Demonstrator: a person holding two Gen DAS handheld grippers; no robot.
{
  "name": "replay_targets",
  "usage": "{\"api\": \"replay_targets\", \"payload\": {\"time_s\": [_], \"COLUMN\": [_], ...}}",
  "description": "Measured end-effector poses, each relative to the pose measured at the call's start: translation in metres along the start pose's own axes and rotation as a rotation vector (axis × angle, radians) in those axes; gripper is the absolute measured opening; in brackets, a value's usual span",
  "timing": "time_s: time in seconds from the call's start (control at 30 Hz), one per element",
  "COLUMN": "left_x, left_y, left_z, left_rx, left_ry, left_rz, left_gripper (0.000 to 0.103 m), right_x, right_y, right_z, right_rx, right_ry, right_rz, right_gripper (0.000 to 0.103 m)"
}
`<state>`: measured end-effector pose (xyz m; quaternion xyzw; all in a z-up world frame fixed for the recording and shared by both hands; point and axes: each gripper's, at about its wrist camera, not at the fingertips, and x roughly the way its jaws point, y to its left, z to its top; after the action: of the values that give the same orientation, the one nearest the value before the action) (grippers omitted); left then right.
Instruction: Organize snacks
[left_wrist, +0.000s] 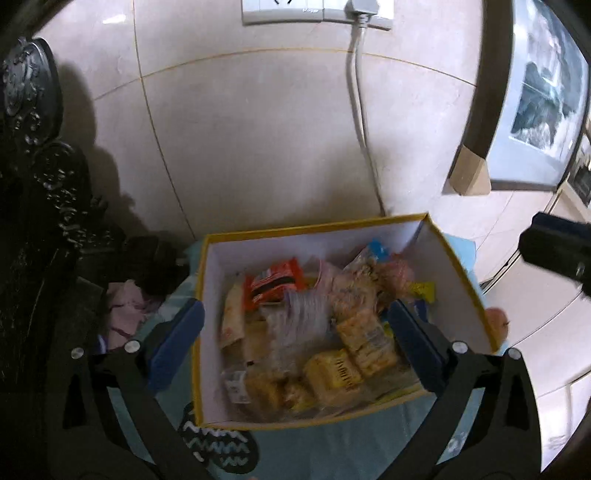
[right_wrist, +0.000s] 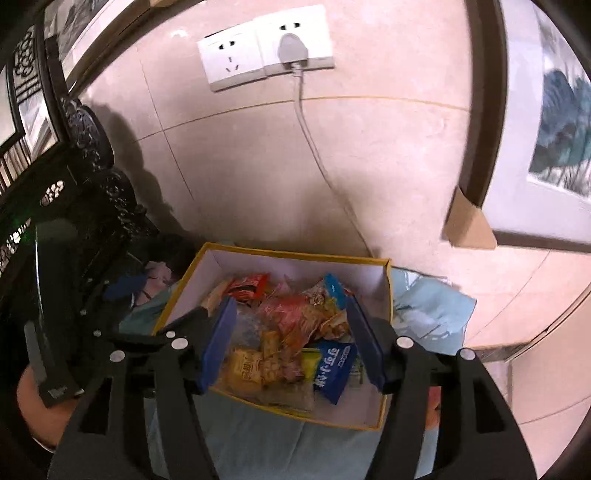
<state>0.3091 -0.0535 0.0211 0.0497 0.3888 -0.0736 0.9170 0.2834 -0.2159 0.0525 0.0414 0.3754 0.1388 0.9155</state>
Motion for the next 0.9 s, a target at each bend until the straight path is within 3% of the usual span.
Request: {"api": "replay_targets", "payload": {"time_s": [0.1, 0.2, 0.23, 0.3, 0.57, 0.7, 0.9], "left_x": [-0.014, -0.043, -0.055, -0.079, -0.174, -0.223, -0.262], "left_y": [0.002, 0.006, 0.006, 0.001, -0.028, -0.027, -0.025], "left_z": [-0.021, -0.047, -0.058, -0.078, -0.121, -0.133, -0.142], "left_rx": [0.0, -0.061, -0.079, -0.072, 0.076, 0.011, -0.034], "left_ry": [-0.003, -0.032, -0.043, -0.043, -0.065, -0.1, -0.125], "left_rz": [0.051, 0.054, 0.053, 0.052, 0.101, 0.026, 0.051], "left_gripper": [0.101, 0.101, 0.101, 0.101, 0.101, 0.101, 0.101], "right_x": [-0.011, -0.031, -0.041, -0.056, -0.143, -0.184, -0.219], "right_y": [-0.004, -0.004, -0.002, 0.002, 0.029, 0.048, 0.072], "right_z": [-0.021, -0.048, -0.059, -0.077, -0.122, -0.131, -0.146], "right_rx": [0.017, 0.044, 0.049, 0.049, 0.042, 0.013, -0.034], "right_ry": [0.011, 0.016, 0.012, 0.018, -0.011, -0.058, -0.096], "right_rz": [-0.003, 0.006, 0.001, -0.008, -0.098, -0.123, -0.112], "right_gripper": [0.064, 0.068, 0.075, 0.1, 0.102, 0.102, 0.102]}}
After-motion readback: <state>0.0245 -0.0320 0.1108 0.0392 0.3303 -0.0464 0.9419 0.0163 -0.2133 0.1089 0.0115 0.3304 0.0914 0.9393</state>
